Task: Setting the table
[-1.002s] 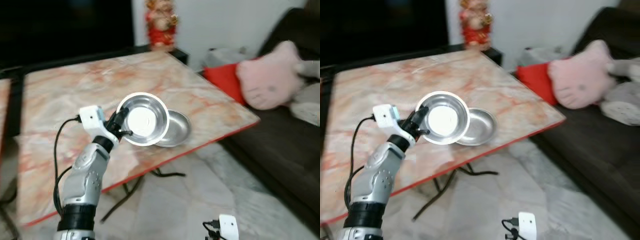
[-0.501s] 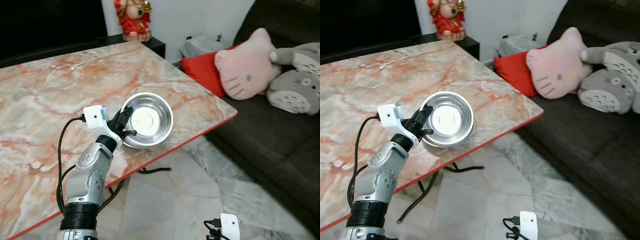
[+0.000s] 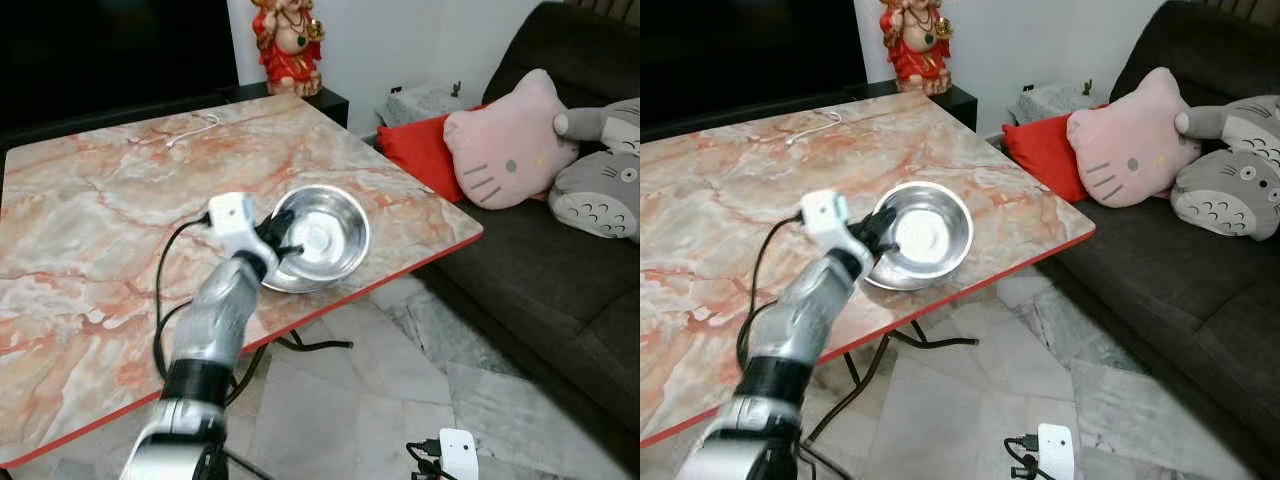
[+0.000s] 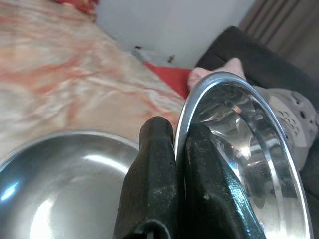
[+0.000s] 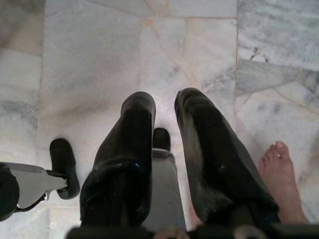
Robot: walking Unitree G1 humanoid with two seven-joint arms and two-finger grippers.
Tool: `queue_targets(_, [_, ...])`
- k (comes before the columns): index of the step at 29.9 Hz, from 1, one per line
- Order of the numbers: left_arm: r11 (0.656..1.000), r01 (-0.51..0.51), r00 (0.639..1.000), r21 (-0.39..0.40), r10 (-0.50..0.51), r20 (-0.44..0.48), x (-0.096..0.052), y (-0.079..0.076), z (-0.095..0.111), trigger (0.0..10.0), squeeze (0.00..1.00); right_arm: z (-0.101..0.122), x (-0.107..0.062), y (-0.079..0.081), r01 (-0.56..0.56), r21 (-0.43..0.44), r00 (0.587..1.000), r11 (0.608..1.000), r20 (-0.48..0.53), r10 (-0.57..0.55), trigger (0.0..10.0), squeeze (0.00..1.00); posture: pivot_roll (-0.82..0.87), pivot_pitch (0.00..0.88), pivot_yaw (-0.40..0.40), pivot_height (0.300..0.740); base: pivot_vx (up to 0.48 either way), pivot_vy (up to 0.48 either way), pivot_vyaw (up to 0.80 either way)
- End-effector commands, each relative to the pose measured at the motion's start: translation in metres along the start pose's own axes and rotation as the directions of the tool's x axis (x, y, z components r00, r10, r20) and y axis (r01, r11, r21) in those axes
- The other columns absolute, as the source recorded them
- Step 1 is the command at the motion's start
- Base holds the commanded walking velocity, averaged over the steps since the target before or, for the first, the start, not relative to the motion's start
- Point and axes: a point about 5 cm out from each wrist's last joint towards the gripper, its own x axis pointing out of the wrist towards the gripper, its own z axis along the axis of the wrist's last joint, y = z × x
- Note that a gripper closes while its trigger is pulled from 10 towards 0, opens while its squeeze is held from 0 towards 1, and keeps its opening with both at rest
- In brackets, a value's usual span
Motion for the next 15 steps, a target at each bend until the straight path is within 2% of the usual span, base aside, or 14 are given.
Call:
queue_targets(1, [1.000,0.022,1.000,-0.008,-0.022,0.014,0.001,-0.003,-0.001,10.0,0.00,0.000,0.000,0.000,0.009,0.018,1.000,1.000,0.002,-0.009,10.0,0.00,0.08,0.000,-0.002,0.740,0.000,0.000,0.00])
queue_targets(3, [0.998,0.042,0.997,-0.036,-0.040,0.064,-0.002,-0.002,0.004,10.0,0.00,-0.001,0.000,0.000,0.013,0.025,1.000,1.000,0.002,-0.013,10.0,0.00,0.08,0.000,0.003,0.740,0.000,0.000,0.00])
queue_targets(5, [0.998,0.044,0.992,-0.050,-0.037,0.118,-0.012,0.006,0.006,10.0,0.00,-0.002,-0.001,0.000,0.014,0.027,1.000,1.000,0.000,-0.014,10.0,0.00,0.08,0.000,0.004,0.740,0.000,0.000,0.00])
queue_targets(7, [0.998,0.034,0.991,-0.047,-0.028,0.133,-0.015,0.010,0.006,10.0,0.00,-0.002,-0.001,0.000,0.014,0.028,1.000,1.000,0.000,-0.014,10.0,0.00,0.08,0.000,0.004,0.740,0.000,0.000,0.00])
queue_targets(11, [0.998,-0.029,0.980,-0.048,0.038,0.197,-0.029,0.030,0.012,10.0,0.00,-0.003,-0.001,0.000,0.014,0.030,1.000,0.999,-0.003,-0.014,10.0,0.00,0.08,0.000,0.004,0.740,0.000,0.000,0.00])
queue_targets(15, [0.996,-0.065,0.971,-0.060,0.077,0.228,-0.034,0.037,0.017,10.0,0.00,-0.003,-0.001,0.000,0.014,0.031,1.000,0.999,-0.003,-0.014,10.0,0.00,0.08,0.000,0.002,0.740,0.000,0.000,0.00])
